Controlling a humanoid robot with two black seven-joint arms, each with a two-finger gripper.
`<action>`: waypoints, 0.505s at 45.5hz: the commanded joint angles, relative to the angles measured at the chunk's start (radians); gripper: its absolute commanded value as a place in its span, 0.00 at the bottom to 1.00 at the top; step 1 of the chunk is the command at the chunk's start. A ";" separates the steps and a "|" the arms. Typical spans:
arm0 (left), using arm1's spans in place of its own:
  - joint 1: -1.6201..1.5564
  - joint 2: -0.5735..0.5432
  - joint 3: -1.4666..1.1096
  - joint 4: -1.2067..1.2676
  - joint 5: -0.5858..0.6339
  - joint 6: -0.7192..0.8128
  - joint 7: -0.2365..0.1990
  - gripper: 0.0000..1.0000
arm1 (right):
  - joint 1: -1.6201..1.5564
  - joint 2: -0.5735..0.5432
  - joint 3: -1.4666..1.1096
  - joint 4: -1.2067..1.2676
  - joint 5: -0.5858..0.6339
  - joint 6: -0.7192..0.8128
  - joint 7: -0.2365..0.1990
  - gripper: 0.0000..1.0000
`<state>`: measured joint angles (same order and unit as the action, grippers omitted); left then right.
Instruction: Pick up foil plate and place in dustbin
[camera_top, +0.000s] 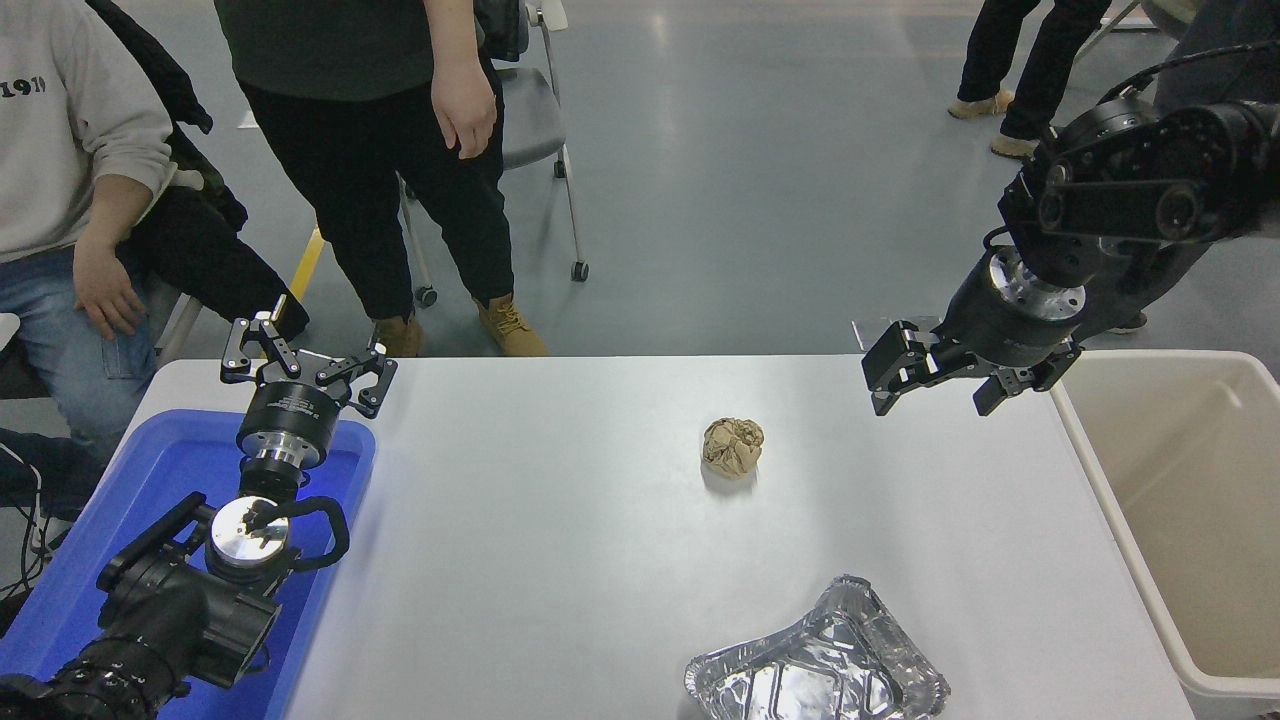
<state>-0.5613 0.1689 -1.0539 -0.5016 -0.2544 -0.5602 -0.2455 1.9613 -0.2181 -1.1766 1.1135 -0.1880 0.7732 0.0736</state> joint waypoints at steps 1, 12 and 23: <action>0.000 0.000 0.000 0.000 0.000 0.000 0.000 0.99 | -0.018 0.013 -0.008 -0.037 -0.004 0.000 0.000 1.00; 0.000 0.000 0.000 0.000 0.000 0.000 0.000 0.99 | -0.041 0.009 -0.012 -0.044 -0.010 0.001 0.000 1.00; 0.000 0.000 0.000 0.000 0.000 0.000 0.000 0.99 | -0.044 -0.007 -0.014 -0.047 -0.008 0.000 0.000 1.00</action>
<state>-0.5613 0.1687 -1.0539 -0.5016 -0.2546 -0.5601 -0.2455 1.9246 -0.2139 -1.1887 1.0737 -0.1959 0.7743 0.0736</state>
